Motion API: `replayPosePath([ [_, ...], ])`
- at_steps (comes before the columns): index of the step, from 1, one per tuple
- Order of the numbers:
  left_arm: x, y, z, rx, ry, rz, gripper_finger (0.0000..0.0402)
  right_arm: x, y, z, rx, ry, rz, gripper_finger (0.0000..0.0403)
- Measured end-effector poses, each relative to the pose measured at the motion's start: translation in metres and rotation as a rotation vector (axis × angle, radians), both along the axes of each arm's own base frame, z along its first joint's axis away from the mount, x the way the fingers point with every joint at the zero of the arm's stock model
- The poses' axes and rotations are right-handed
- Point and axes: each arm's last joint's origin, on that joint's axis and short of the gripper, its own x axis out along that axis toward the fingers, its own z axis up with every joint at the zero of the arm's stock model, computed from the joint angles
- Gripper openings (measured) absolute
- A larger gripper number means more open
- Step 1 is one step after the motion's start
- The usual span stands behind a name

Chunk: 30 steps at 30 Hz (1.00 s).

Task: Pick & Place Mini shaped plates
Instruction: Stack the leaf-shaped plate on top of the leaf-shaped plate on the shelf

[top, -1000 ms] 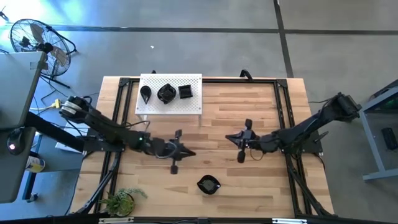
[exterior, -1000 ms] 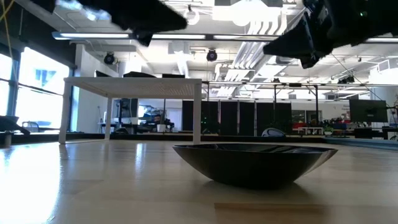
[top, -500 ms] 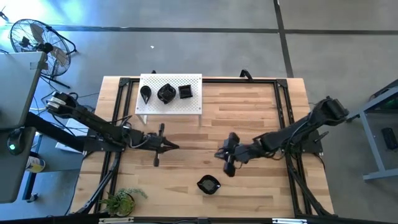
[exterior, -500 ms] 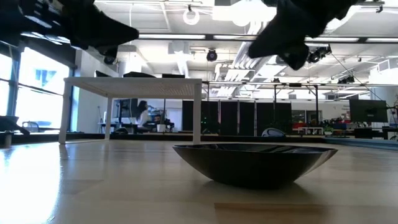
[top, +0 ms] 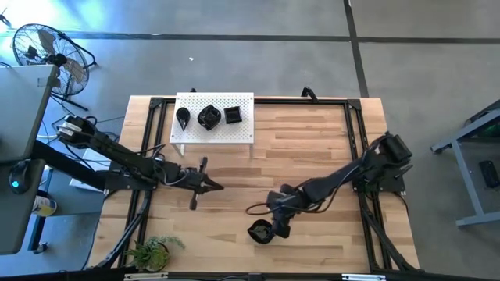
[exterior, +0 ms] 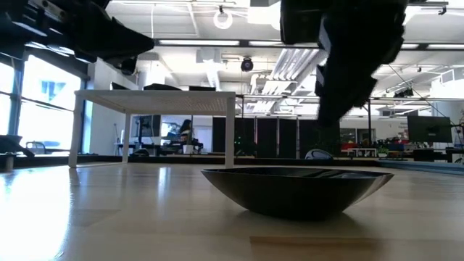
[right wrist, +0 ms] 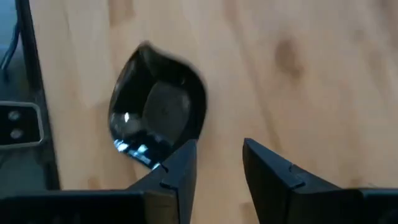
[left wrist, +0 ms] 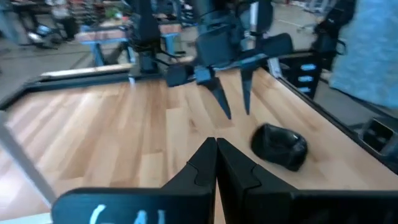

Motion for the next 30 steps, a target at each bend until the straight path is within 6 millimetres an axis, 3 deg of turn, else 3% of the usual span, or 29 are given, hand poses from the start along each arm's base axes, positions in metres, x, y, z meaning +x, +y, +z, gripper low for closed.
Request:
replayPosePath([
  [5,0.000,-0.001,-0.002,0.025,0.012,-0.039,0.0001,0.006,-0.004,-0.019,0.087,0.115,0.004,0.0119],
  [15,0.000,-0.001,-0.002,0.030,0.017,-0.037,0.0001,0.022,-0.010,-0.017,0.154,-0.006,0.045,0.0119],
  [20,0.000,-0.001,-0.003,0.031,0.022,-0.038,0.0001,0.030,-0.009,-0.034,0.170,-0.001,0.058,0.0117],
  [30,0.000,-0.001,-0.003,0.033,0.025,-0.032,0.0001,0.034,-0.007,-0.045,0.161,-0.010,0.066,0.0072],
])
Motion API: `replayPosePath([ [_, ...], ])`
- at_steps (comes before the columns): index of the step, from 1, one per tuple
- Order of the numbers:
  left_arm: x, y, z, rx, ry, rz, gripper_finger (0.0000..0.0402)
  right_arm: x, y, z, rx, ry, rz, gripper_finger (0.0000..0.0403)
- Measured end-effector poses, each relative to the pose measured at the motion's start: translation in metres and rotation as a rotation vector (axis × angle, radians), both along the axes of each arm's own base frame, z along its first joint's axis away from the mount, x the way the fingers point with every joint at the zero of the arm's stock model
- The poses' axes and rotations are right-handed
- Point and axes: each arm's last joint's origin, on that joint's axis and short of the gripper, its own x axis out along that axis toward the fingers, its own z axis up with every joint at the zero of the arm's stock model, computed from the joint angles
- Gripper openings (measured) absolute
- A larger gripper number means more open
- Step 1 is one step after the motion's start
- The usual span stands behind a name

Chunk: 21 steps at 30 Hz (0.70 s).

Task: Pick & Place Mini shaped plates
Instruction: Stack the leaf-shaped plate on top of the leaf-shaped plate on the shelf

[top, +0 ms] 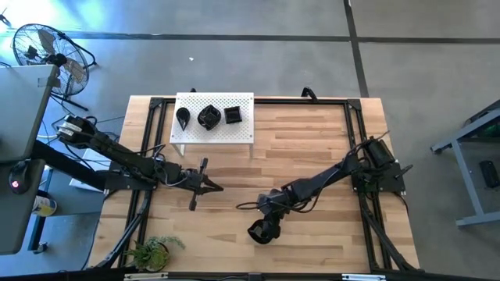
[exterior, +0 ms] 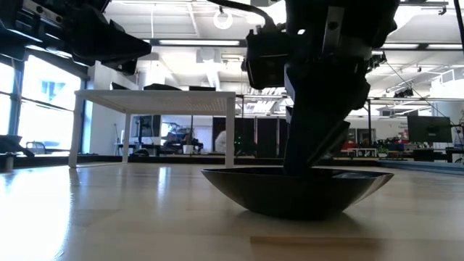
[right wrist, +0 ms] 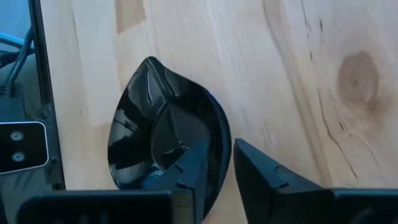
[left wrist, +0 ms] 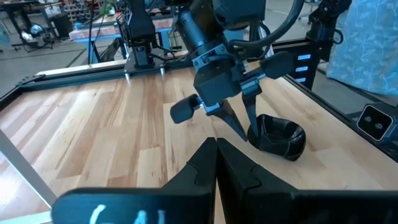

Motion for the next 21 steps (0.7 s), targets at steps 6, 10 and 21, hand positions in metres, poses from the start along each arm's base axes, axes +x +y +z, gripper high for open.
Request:
replayPosePath([
  [6,0.000,0.000,-0.002,-0.001,0.016,0.002,0.0001,-0.001,0.000,0.000,0.005,0.014,-0.007,0.0023],
  [10,0.000,0.000,-0.002,0.000,0.019,0.002,0.0001,-0.001,-0.001,-0.001,0.014,0.032,-0.029,0.0003],
  [21,0.000,0.003,-0.002,0.014,0.018,0.091,0.0001,0.007,-0.006,0.022,0.044,-0.100,-0.282,0.0001],
])
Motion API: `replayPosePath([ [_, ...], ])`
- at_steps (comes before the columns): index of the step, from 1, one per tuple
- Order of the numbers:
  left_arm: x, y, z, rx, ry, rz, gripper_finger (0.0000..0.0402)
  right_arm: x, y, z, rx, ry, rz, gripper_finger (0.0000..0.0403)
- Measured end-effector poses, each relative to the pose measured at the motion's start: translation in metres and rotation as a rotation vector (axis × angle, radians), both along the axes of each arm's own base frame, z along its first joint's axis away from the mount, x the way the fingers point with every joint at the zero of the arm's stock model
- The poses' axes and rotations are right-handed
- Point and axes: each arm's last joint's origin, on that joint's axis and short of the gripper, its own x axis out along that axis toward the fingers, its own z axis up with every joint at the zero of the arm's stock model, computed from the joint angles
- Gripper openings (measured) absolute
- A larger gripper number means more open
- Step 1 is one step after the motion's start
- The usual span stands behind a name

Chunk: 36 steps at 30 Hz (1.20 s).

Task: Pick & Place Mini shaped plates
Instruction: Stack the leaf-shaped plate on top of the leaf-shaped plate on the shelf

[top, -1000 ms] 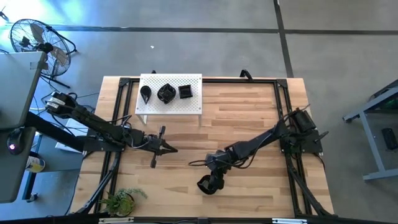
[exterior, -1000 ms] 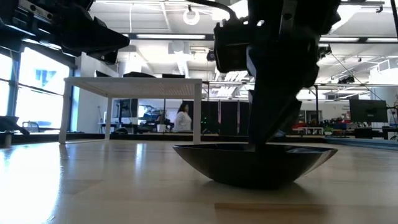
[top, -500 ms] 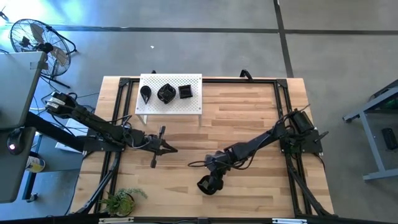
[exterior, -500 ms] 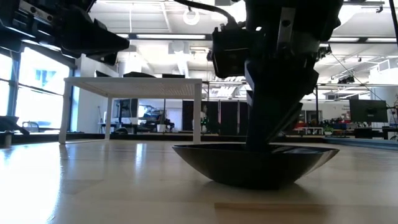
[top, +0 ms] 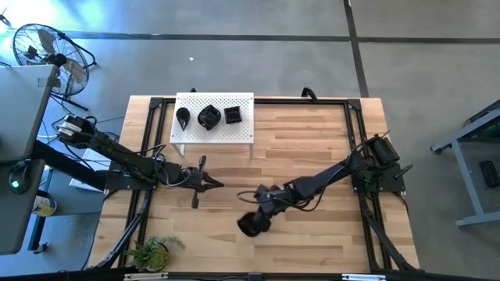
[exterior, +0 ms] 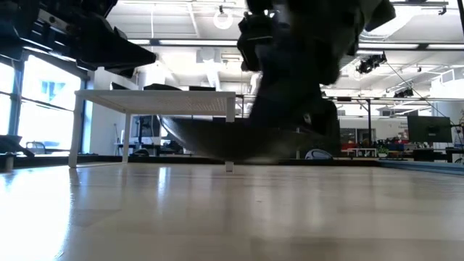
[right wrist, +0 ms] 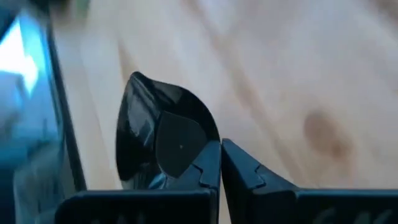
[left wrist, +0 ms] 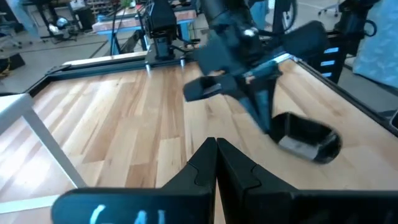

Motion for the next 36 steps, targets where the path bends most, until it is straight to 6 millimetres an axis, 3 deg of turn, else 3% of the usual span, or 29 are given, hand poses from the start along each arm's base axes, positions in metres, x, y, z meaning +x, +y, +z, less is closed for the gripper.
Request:
replayPosePath([
  [4,0.000,0.000,0.001,0.003,-0.003,0.007,0.0001,0.005,-0.004,0.006,-0.014,-0.094,-0.289,0.0000],
  [8,-0.002,0.001,0.001,0.009,0.004,0.014,0.0001,0.009,-0.008,0.000,-0.041,-0.167,-0.526,0.0000],
  [18,-0.008,0.005,0.005,0.028,0.025,0.055,0.0001,0.040,-0.040,-0.035,-0.002,-0.354,-0.797,0.0000],
  [24,-0.009,0.005,0.003,0.038,0.041,0.068,0.0001,0.045,-0.052,-0.046,0.004,-0.376,-0.871,0.0000],
  [36,-0.009,0.005,0.003,0.040,0.047,0.068,0.0001,0.045,-0.063,-0.051,-0.015,-0.311,-0.840,0.0001],
])
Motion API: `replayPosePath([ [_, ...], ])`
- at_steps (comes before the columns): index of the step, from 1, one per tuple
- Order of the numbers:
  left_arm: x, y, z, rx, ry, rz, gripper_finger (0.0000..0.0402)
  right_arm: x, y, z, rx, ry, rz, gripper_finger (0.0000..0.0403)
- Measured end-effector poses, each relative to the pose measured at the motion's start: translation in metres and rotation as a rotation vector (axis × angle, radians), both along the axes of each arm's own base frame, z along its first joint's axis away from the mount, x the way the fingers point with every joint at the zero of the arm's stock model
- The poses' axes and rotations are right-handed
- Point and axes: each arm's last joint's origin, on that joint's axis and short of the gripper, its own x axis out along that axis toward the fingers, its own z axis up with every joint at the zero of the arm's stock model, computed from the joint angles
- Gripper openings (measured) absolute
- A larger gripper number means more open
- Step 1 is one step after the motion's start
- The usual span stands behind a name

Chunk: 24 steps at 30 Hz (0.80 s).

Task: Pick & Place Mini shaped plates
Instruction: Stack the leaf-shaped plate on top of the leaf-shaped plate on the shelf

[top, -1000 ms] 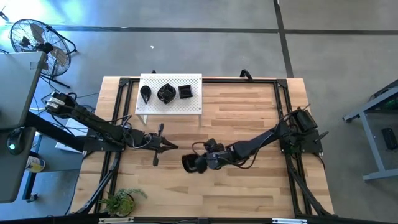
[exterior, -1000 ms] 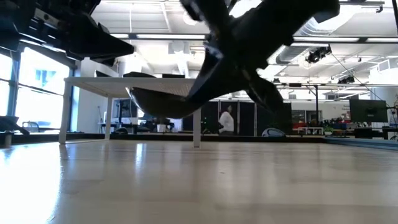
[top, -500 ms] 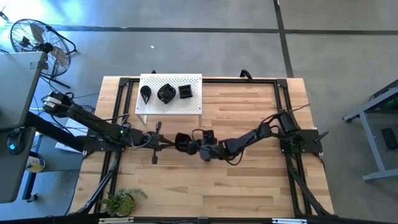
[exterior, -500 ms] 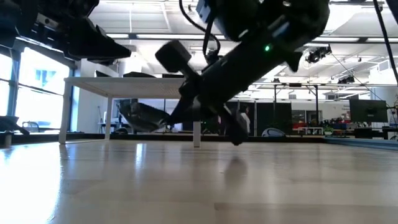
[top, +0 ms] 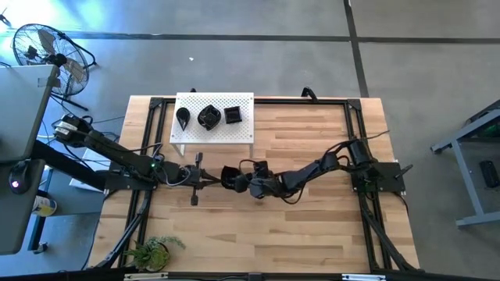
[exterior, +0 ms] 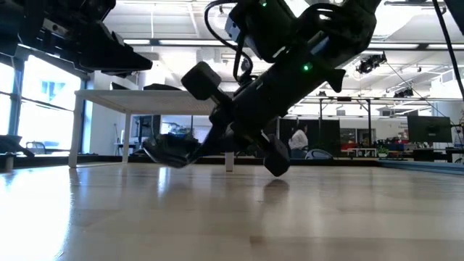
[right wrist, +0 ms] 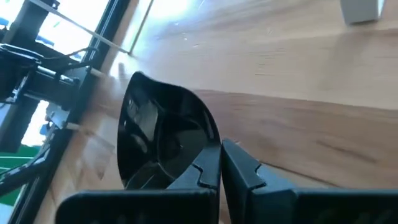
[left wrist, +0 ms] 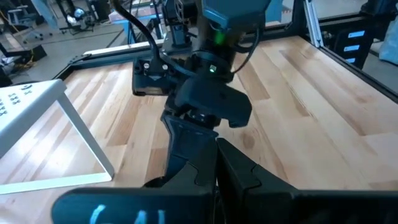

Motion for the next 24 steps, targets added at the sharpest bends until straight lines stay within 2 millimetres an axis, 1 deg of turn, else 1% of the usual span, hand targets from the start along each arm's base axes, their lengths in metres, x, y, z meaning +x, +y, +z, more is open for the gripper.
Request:
replayPosePath([
  [3,0.000,0.000,-0.001,0.005,0.014,0.000,0.0001,0.000,-0.001,0.000,-0.005,0.008,0.009,0.0001],
  [5,0.000,0.000,-0.002,0.005,0.016,0.000,0.0001,0.000,-0.001,0.000,-0.003,0.011,0.022,0.0009],
  [7,0.000,0.000,-0.001,0.005,0.015,0.000,0.0001,0.000,-0.001,-0.001,0.005,0.014,0.035,0.0025],
  [11,0.000,0.000,-0.002,0.006,0.019,0.000,0.0001,0.001,0.000,-0.001,-0.005,0.032,0.075,0.0072],
  [14,-0.001,0.000,-0.004,0.004,0.042,0.002,0.0001,0.000,0.002,0.000,-0.049,0.077,0.176,0.0100],
  [16,-0.002,0.001,-0.006,0.009,0.064,0.003,0.0001,0.000,0.003,0.005,-0.095,0.099,0.257,0.0109],
  [18,-0.002,0.000,-0.008,-0.006,0.077,-0.001,0.0001,0.000,0.005,0.016,-0.140,0.107,0.402,0.0109],
  [20,-0.002,0.000,-0.008,-0.053,0.087,-0.001,0.0001,-0.001,0.008,0.028,-0.169,0.092,0.520,0.0097],
  [22,-0.002,0.000,-0.008,-0.115,0.117,0.011,0.0001,-0.008,0.015,0.036,-0.237,0.101,0.593,0.0076],
  [24,-0.001,-0.001,-0.007,-0.183,0.153,0.038,0.0001,-0.020,0.022,0.037,-0.319,0.128,0.626,0.0048],
])
